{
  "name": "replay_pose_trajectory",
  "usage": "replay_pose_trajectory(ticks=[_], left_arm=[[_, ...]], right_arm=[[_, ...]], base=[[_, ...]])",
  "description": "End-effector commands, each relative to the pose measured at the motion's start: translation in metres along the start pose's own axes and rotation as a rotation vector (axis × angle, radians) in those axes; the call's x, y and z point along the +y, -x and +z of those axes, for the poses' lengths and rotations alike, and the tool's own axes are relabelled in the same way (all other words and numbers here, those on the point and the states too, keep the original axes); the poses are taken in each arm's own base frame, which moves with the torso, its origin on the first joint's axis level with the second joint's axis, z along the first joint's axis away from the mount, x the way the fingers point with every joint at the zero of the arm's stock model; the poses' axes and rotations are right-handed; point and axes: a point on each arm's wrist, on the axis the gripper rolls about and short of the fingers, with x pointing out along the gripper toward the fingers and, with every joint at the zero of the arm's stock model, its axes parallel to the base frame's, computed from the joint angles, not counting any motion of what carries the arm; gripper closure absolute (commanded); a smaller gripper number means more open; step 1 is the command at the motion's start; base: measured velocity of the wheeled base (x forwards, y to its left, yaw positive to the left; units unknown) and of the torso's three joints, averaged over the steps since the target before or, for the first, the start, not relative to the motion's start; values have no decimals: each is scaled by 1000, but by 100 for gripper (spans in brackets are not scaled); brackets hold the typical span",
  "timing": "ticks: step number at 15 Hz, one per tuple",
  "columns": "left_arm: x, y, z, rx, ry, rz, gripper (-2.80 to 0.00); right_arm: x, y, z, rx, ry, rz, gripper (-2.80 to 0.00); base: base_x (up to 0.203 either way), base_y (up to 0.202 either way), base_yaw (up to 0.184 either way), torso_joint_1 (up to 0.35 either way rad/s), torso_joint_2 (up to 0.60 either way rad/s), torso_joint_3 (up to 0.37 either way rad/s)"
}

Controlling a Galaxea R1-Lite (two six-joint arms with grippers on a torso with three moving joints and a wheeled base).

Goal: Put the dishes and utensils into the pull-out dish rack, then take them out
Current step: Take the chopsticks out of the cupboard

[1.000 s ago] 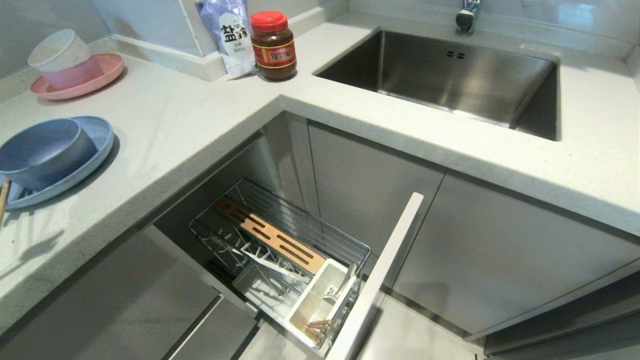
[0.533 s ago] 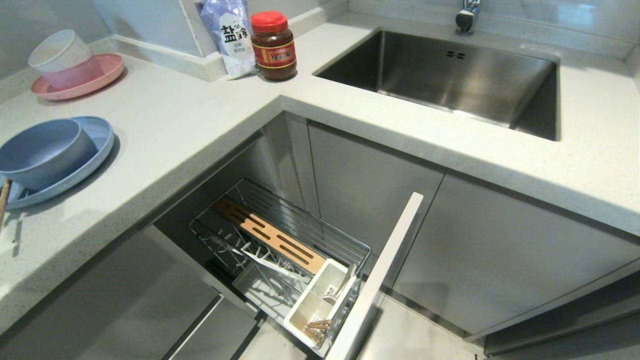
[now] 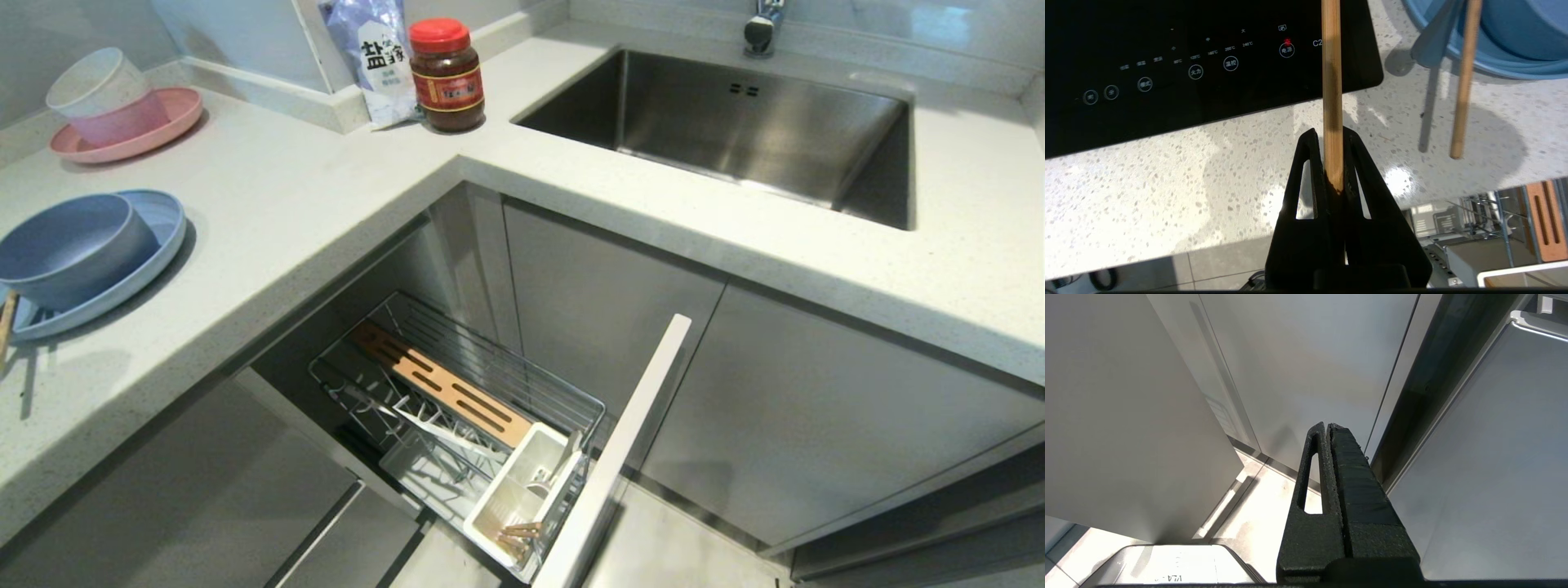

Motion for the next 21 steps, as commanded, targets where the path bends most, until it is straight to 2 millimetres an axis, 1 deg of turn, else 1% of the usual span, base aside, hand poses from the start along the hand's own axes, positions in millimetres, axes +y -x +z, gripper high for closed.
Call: replay_pose_trajectory(ticks=[1, 2, 6, 11, 17, 21], left_arm=[[-3, -27, 3, 55, -18, 7, 0], [-5, -34, 5, 58, -22, -5, 0], [-15, -48, 10, 88, -50, -138, 0], [-21, -53, 11, 119, -126, -268, 0], [-23, -57, 17, 94, -134, -300, 0], [-25, -64, 21, 92, -134, -303, 0]], right_arm=[[0, 0, 0, -3, 0, -1, 0], [0, 0, 0, -3, 0, -1, 0], [0, 0, 0, -3, 0, 0, 0], [0, 0, 0, -3, 0, 1, 0], [0, 0, 0, -3, 0, -1, 0], [0, 0, 0, -3, 0, 0, 0]], base=[[0, 0, 0, 0, 0, 0], [0, 0, 0, 0, 0, 0], [0, 0, 0, 0, 0, 0], [0, 0, 0, 0, 0, 0], [0, 0, 0, 0, 0, 0], [0, 0, 0, 0, 0, 0]])
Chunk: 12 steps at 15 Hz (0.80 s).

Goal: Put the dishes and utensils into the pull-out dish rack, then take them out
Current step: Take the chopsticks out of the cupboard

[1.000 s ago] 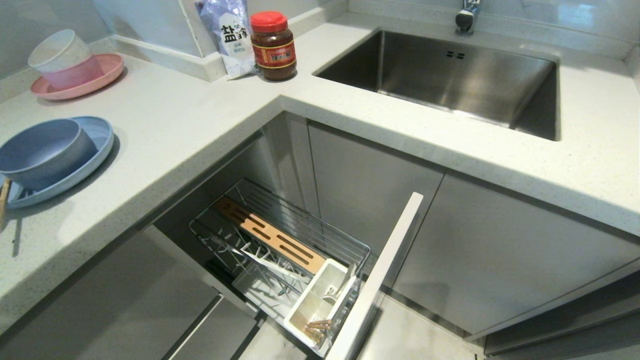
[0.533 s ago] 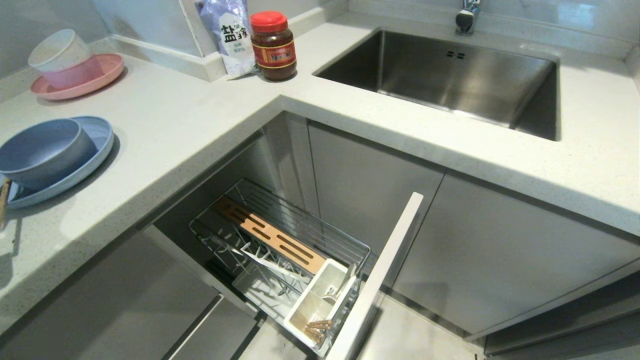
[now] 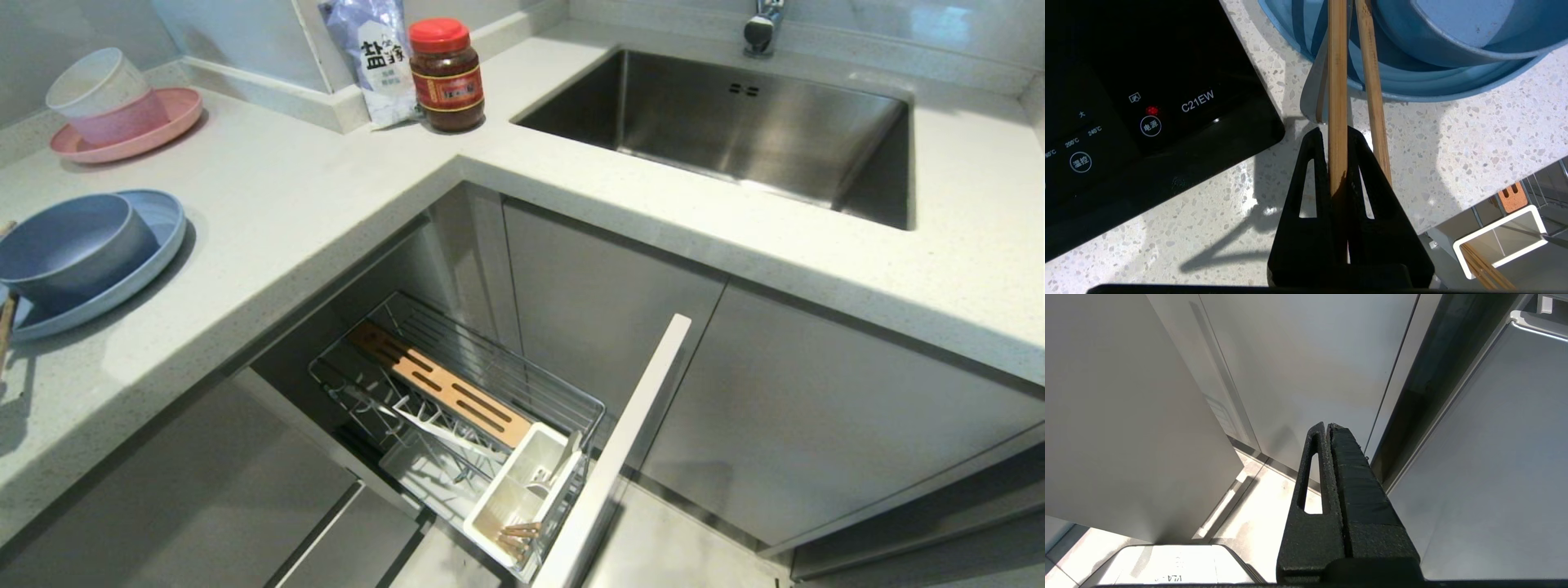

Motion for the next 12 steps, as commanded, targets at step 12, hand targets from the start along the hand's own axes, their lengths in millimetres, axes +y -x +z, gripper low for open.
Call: replay_pose_trajectory(ticks=[12], left_arm=[[3, -11, 3, 32, 15, 12, 0]], right_arm=[[0, 0, 0, -3, 0, 0, 0]], base=[[0, 0, 0, 0, 0, 0]])
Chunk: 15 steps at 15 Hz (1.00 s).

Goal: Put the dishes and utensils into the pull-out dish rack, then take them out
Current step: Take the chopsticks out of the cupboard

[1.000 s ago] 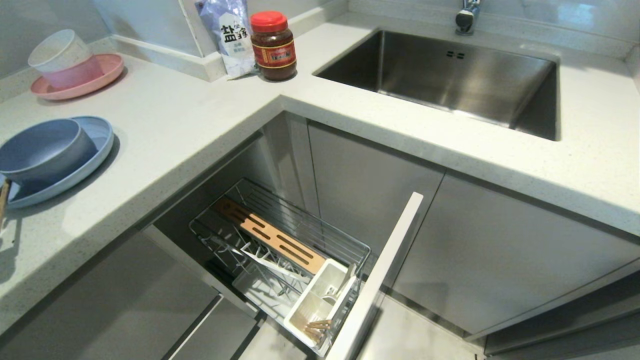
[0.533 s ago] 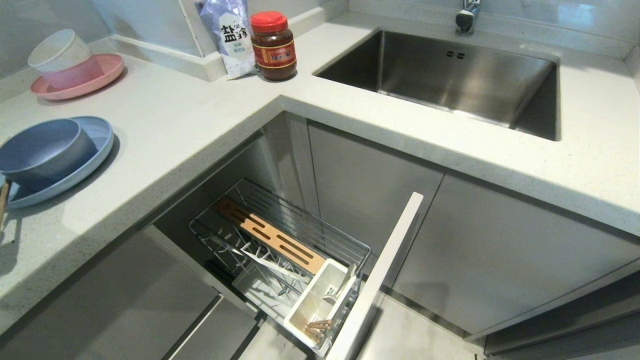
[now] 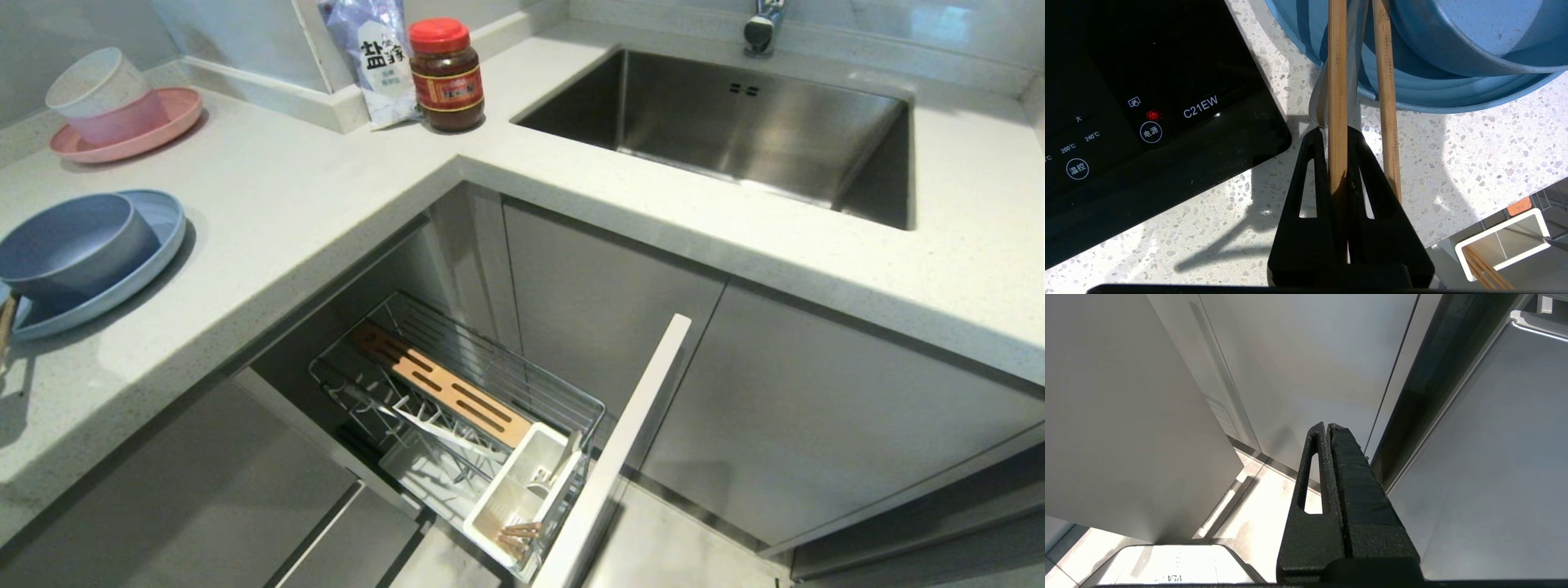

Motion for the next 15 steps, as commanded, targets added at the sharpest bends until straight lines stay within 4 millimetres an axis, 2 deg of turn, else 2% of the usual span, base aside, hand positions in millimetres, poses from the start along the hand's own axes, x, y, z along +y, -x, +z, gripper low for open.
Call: replay_pose_trajectory(ticks=[1, 4, 5, 15], left_arm=[[0, -2, 0, 10, 3, 1, 0], [0, -2, 0, 11, 3, 0, 0], [0, -2, 0, 11, 3, 0, -280], [0, 3, 4, -19, 4, 4, -280]], right_arm=[[0, 0, 0, -3, 0, 0, 0], [0, 0, 0, -3, 0, -1, 0], [0, 0, 0, -3, 0, -1, 0], [0, 0, 0, -3, 0, 0, 0]], base=[[0, 0, 0, 0, 0, 0], [0, 0, 0, 0, 0, 0], [0, 0, 0, 0, 0, 0], [0, 0, 0, 0, 0, 0]])
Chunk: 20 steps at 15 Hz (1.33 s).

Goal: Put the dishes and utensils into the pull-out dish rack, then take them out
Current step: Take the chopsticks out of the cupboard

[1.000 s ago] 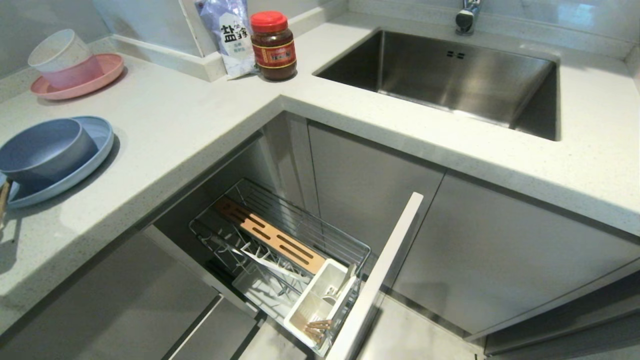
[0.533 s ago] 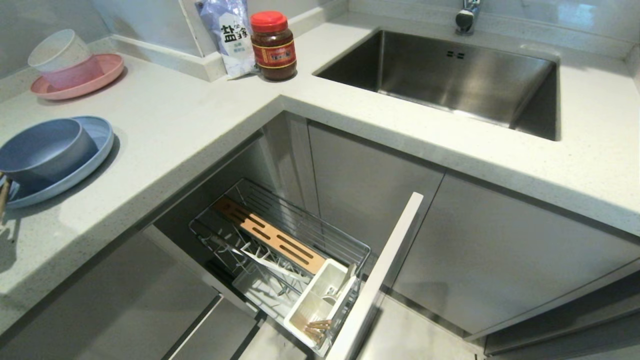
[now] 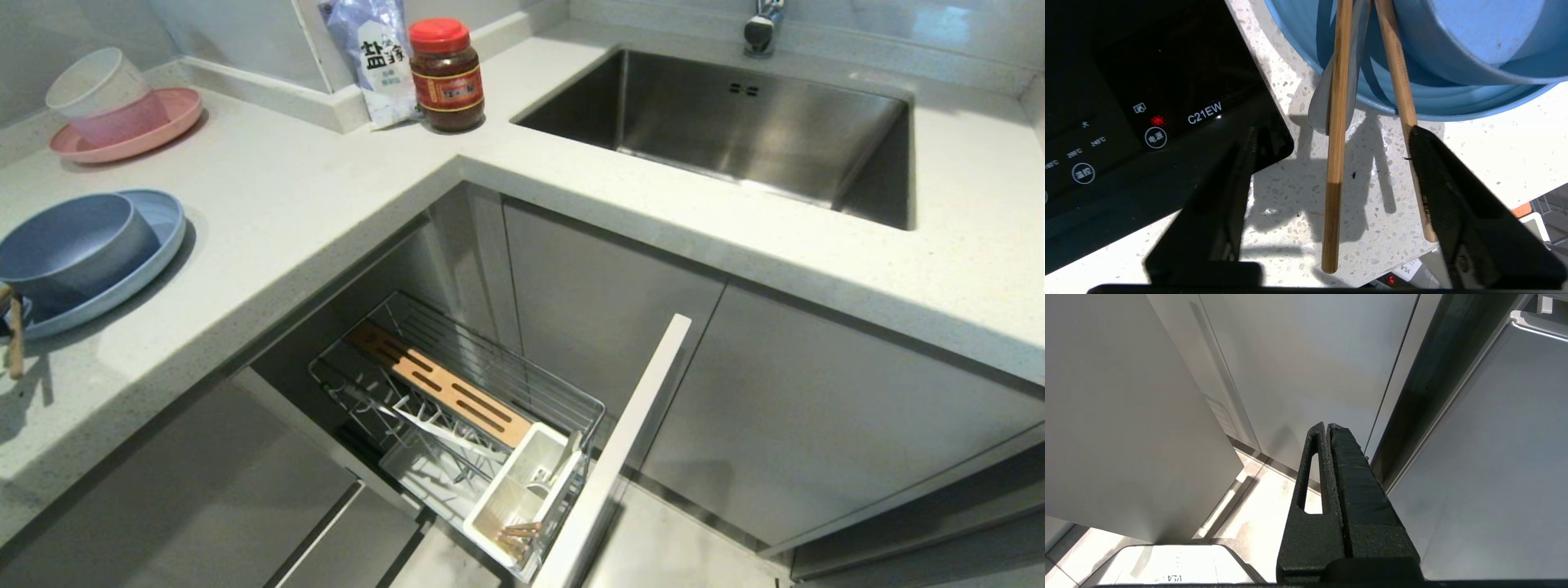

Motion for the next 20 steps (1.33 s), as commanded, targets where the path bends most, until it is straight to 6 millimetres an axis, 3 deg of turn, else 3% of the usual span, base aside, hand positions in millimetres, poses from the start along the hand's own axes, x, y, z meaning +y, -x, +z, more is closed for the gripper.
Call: replay_pose_trajectory(ticks=[1, 6, 9, 10, 16, 20], left_arm=[[-1, 4, 1, -15, 0, 1, -280], [-3, 17, 8, -71, -5, 29, -280], [-5, 35, 18, -163, -8, 84, -280], [-6, 40, 20, -188, -5, 103, 0], [-21, 97, 56, -507, 56, 72, 0], [-41, 125, 74, -648, 233, -177, 0]], right_arm=[[0, 0, 0, -3, 0, 1, 0], [0, 0, 0, -3, 0, -1, 0], [0, 0, 0, -3, 0, 0, 0], [0, 0, 0, -3, 0, 0, 0], [0, 0, 0, -3, 0, 0, 0], [0, 0, 0, -3, 0, -1, 0]], base=[[0, 0, 0, 0, 0, 0], [0, 0, 0, 0, 0, 0], [0, 0, 0, 0, 0, 0], [0, 0, 0, 0, 0, 0], [0, 0, 0, 0, 0, 0], [0, 0, 0, 0, 0, 0]])
